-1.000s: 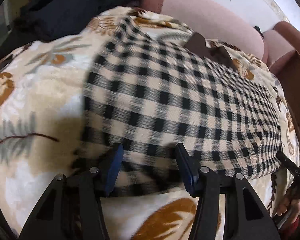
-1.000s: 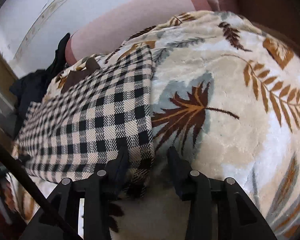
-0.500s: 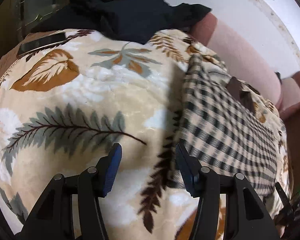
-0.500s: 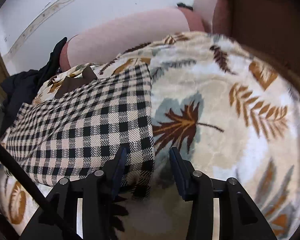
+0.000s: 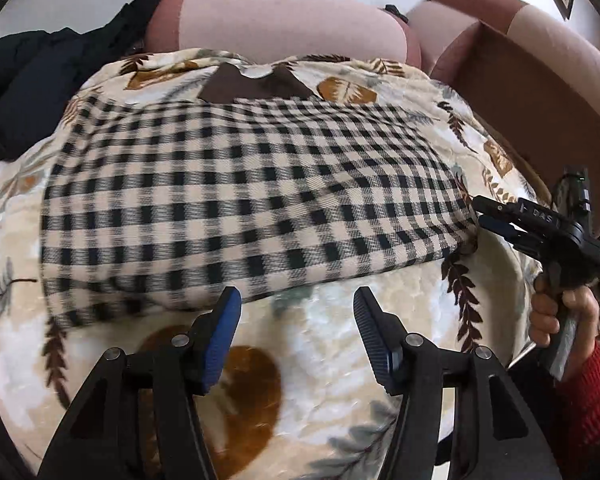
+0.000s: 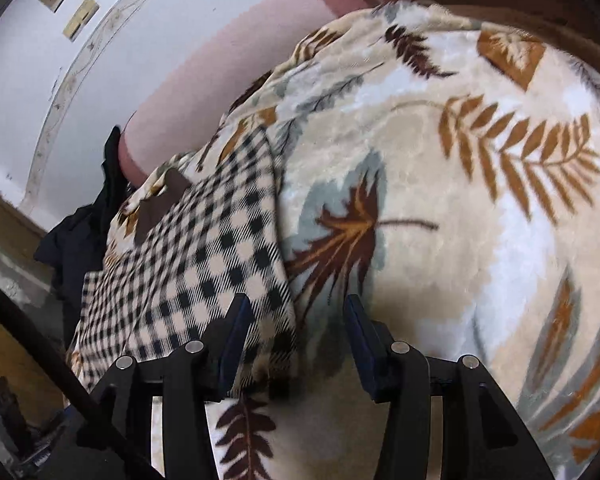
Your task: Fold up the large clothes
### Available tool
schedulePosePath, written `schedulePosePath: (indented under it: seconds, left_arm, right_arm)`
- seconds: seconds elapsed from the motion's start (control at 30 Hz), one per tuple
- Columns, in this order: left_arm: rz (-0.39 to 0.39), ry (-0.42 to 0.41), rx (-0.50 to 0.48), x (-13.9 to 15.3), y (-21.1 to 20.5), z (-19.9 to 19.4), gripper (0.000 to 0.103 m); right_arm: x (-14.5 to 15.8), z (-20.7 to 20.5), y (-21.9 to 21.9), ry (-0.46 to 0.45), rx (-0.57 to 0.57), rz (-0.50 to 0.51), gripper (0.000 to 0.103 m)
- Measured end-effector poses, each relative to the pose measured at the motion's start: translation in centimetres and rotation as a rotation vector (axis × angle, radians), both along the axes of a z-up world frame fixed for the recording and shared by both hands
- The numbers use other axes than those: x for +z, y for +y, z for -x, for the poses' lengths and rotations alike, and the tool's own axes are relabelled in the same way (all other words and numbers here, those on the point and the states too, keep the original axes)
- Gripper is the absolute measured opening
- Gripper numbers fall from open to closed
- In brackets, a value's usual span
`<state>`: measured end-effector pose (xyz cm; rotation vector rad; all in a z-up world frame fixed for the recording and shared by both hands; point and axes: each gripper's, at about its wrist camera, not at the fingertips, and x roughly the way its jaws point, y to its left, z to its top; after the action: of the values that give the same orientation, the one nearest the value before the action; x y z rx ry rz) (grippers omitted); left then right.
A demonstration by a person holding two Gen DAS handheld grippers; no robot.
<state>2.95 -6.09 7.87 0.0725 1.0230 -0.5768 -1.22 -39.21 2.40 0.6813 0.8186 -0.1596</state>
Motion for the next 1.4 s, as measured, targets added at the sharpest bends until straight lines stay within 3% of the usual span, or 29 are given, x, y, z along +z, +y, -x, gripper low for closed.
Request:
schedulePosePath:
  seconds: [0.1, 0.27, 0.37, 0.5, 0.6, 0.7, 0.97, 1.13, 1.23, 1.4]
  left_arm:
    - [0.01, 0.018, 0.042, 0.0, 0.8, -1.2, 0.058]
    - [0.034, 0.01, 0.23, 1.0, 7.6, -6.0, 0.061]
    - [0.053, 0.02, 0.331, 1.1, 12.2, -9.4, 0.061]
    - [0.152, 0.075, 0.392, -0.2, 16.7, -14.1, 0.065]
    - [0.24, 0.16, 0.391, -2.2, 18.1, -17.0, 0.066]
    - [0.329, 0.283, 0.325, -4.5, 17.9, -19.4, 0.066]
    - [0.374, 0.309, 0.218, -5.3, 16.4, -23.7, 0.067]
    - [0.37, 0.336, 0.191, -6.5, 14.9, -25.5, 0.067]
    - [0.358, 0.334, 0.156, -7.0, 14.0, -26.2, 0.067]
    - [0.401, 0.357, 0.132, -7.5, 13.9, -27.1, 0.066]
  right_arm:
    - [0.7, 0.2, 1.8, -0.014, 0.059, 0.08, 0.052]
    - [2.7, 0.7, 7.8, -0.051, 0.183, 0.291, 0.052]
    - [3.8, 0.1, 14.3, -0.087, 0.348, 0.372, 0.052]
    - [3.2, -2.0, 22.5, -0.082, 0.569, 0.443, 0.052]
    - [2.2, -4.0, 27.3, -0.076, 0.669, 0.483, 0.052]
    - [0.8, -5.8, 32.2, -0.081, 0.758, 0.534, 0.052]
    - [-2.7, -8.1, 40.2, -0.071, 0.885, 0.677, 0.052]
    - [-3.2, -9.3, 42.7, -0.099, 0.882, 0.787, 0.052]
    - [-3.7, -10.3, 43.6, -0.107, 0.88, 0.816, 0.051]
    - [-3.9, -11.5, 44.9, -0.102, 0.89, 0.847, 0.048]
